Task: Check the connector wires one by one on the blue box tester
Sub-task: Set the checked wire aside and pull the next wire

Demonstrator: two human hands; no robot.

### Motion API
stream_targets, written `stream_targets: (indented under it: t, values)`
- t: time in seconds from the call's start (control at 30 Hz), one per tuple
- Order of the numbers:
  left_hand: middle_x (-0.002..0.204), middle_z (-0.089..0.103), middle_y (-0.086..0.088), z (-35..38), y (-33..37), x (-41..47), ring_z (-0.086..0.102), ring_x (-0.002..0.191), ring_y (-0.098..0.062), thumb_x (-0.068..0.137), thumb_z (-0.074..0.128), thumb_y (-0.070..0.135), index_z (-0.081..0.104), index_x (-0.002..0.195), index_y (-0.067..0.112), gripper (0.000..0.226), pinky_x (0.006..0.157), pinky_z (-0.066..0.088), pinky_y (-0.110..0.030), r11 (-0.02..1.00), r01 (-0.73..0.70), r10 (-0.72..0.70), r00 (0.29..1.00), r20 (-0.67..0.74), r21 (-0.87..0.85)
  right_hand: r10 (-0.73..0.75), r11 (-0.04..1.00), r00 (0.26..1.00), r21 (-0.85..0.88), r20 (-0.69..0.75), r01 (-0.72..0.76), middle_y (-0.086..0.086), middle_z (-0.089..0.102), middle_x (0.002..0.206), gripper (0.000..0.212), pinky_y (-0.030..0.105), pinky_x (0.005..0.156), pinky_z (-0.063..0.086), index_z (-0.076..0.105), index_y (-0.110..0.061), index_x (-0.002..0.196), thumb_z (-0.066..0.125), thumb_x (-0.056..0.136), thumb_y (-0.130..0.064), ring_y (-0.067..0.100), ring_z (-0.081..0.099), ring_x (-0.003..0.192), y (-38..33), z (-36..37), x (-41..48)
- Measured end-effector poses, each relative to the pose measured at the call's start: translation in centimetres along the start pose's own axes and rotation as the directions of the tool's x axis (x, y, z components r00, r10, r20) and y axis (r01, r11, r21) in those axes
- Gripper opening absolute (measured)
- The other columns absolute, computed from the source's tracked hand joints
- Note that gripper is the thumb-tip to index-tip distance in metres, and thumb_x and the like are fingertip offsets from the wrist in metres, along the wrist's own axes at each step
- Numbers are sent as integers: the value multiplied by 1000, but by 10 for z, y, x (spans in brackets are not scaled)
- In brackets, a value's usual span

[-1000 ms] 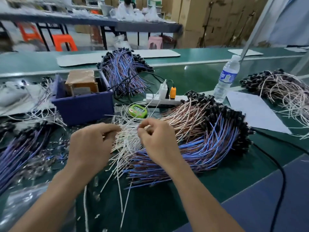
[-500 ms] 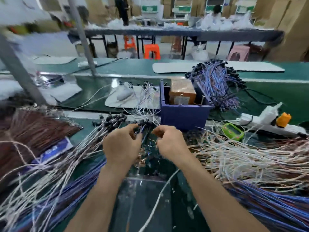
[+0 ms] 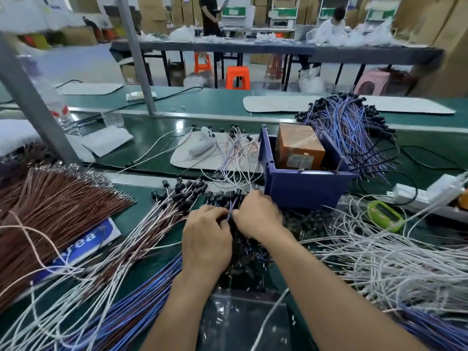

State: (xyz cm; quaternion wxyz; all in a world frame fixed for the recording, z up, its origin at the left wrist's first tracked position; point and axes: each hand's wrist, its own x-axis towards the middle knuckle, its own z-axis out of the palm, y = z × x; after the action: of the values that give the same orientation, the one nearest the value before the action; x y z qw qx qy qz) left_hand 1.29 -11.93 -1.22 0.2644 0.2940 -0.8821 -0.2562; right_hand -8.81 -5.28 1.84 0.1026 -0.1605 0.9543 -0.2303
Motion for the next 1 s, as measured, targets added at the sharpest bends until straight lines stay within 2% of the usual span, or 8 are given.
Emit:
stream_targets:
  t: [0.17, 0.3, 0.37, 0.5, 0.57, 0.7, 0.83, 1.0]
  values:
    - [110, 69, 2, 1, -2, 0, 53, 107, -17, 95, 60, 8, 79, 110, 16, 25, 92, 40, -27, 999, -10, 10, 1000, -2, -42, 84, 995, 990, 43, 116, -89, 14, 66, 120, 55, 35, 84, 55, 60, -6, 121, 75, 80, -38, 33, 65, 106, -6, -6, 3]
    - [108, 71, 3, 1, -5, 1, 50, 101, -10, 95, 63, 7, 80, 107, 15, 23, 87, 32, -16, 996, 18, -23, 998, -63, -83, 39, 963, 995, 262, 91, -62, -4, 59, 57, 29, 29, 52, 42, 55, -17, 61, 71, 73, -39, 21, 51, 54, 3, -14, -15]
    - [107, 72, 3, 1, -6, 1, 46, 99, -7, 95, 64, 7, 80, 106, 15, 21, 87, 33, -16, 996, 27, -32, 998, -62, -84, -4, 933, 998, 358, 69, -21, -6, 54, 45, 30, 31, 51, 42, 53, -14, 57, 65, 68, -40, 21, 47, 48, 10, -18, -29]
    - [106, 76, 2, -7, 2, -3, 58, 99, -14, 93, 69, 12, 81, 105, 17, 17, 93, 44, -30, 999, 4, -7, 996, -83, -35, -142, 792, 990, 600, -2, 115, 6, 73, 75, 9, 40, 60, 52, 64, -19, 77, 61, 78, -27, 32, 70, 74, 26, -31, -54]
    - [102, 79, 4, -14, 16, -11, 67, 96, -18, 91, 73, 24, 82, 104, 22, 16, 88, 47, -36, 999, -24, 30, 990, -134, 41, -188, 660, 982, 739, -13, 136, 12, 74, 80, 18, 35, 58, 55, 65, -21, 73, 62, 87, -10, 32, 73, 73, 38, -37, -63]
    - [97, 78, 15, -10, 45, -42, 67, 86, -9, 96, 52, 48, 78, 110, 36, 32, 69, 44, -24, 966, -230, 225, 973, -55, -116, -174, 589, 970, 771, -172, 242, 5, 70, 70, 26, 28, 59, 55, 65, -19, 76, 62, 93, 1, 18, 65, 63, 69, -44, -79]
    - [110, 79, 9, 4, 52, -51, 61, 109, -5, 97, 64, 29, 77, 121, 26, 27, 85, 36, 0, 905, -318, 346, 936, 56, -283, -127, 512, 968, 822, -214, 249, 7, 73, 77, 25, 23, 64, 54, 72, -19, 85, 61, 95, 0, 14, 66, 68, 96, -48, -88]
    - [114, 75, 19, 6, 50, -49, 67, 101, 7, 95, 64, 36, 75, 122, 28, 30, 88, 46, -4, 864, -323, 384, 919, 89, -386, -108, 425, 968, 869, -227, 251, 2, 77, 84, 31, 22, 70, 55, 80, -21, 84, 60, 98, -3, 11, 68, 75, 102, -45, -87]
